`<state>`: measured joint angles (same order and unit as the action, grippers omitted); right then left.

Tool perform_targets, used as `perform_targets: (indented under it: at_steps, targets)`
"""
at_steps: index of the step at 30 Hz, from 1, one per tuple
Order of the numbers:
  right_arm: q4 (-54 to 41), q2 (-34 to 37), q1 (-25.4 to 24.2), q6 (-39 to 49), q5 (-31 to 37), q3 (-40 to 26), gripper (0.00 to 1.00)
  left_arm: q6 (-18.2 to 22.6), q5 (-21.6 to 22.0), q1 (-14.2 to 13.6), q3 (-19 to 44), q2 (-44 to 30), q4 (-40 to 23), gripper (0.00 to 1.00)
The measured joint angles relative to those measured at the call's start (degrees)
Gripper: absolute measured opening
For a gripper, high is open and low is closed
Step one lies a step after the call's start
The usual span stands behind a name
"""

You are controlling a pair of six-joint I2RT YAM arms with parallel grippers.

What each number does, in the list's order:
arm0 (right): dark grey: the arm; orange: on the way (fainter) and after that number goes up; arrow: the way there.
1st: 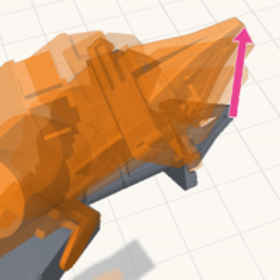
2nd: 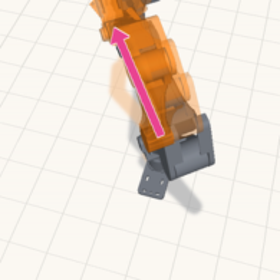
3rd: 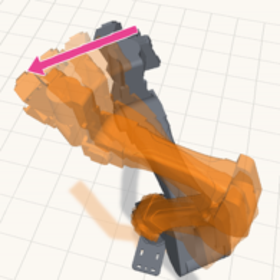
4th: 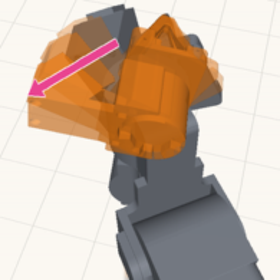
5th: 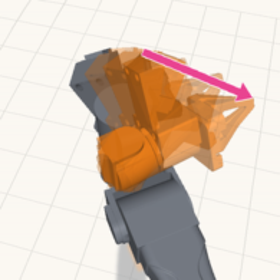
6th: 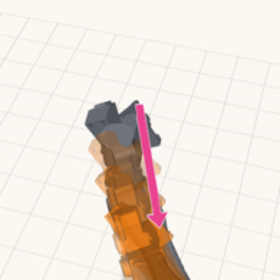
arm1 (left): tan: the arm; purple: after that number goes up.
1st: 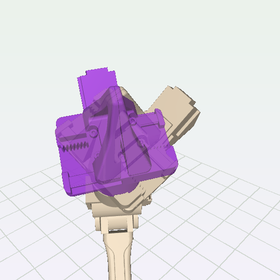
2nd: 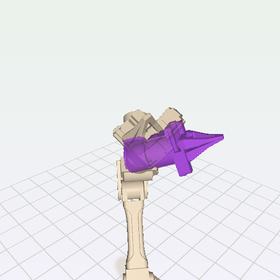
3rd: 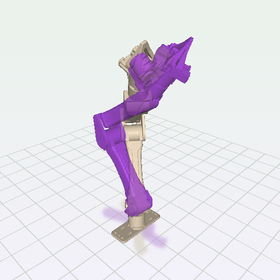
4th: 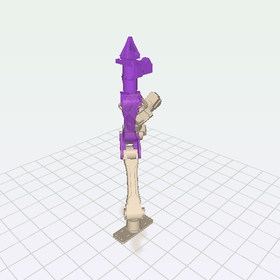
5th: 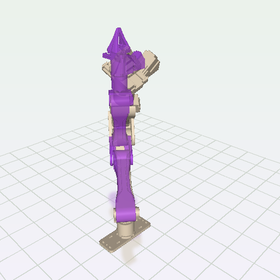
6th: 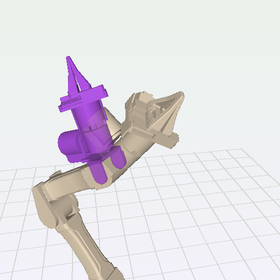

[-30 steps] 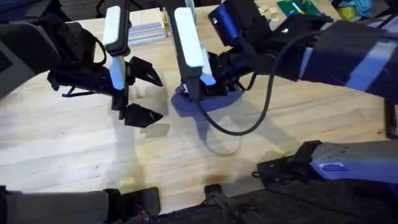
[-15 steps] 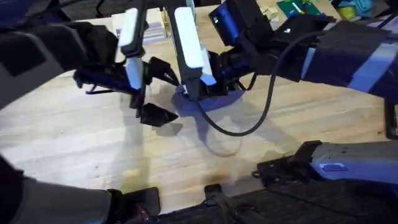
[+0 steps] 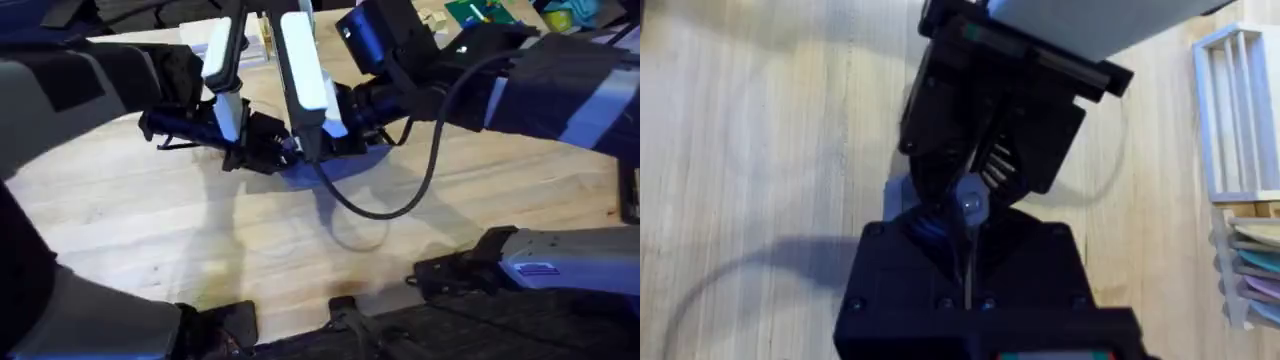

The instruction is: Unzip the bag, pick up the pens from the table one at a time and place them inside, then zip the bag closed.

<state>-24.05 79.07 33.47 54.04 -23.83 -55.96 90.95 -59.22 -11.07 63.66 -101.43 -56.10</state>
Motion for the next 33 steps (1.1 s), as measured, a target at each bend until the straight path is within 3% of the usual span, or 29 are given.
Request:
perform_targets:
  at_steps: [6, 13, 33]
  targets:
    - [-0.1, 0.0, -0.6, 0.0, -0.4, 0.0, 0.032, -0.1, -0.2, 0.0, 0.0, 0.0, 0.0, 0.046]
    - [-3.4, -0.5, -5.0, 0.0, -4.0, 0.0, 0.032, -0.1, -1.3, -0.4, 0.0, 0.0, 0.0, 0.043]
    - [-17.7, -2.1, -25.6, 0.0, -11.7, 0.0, 0.033, -0.1, -4.2, -1.3, 0.3, 0.0, 0.5, 0.043]
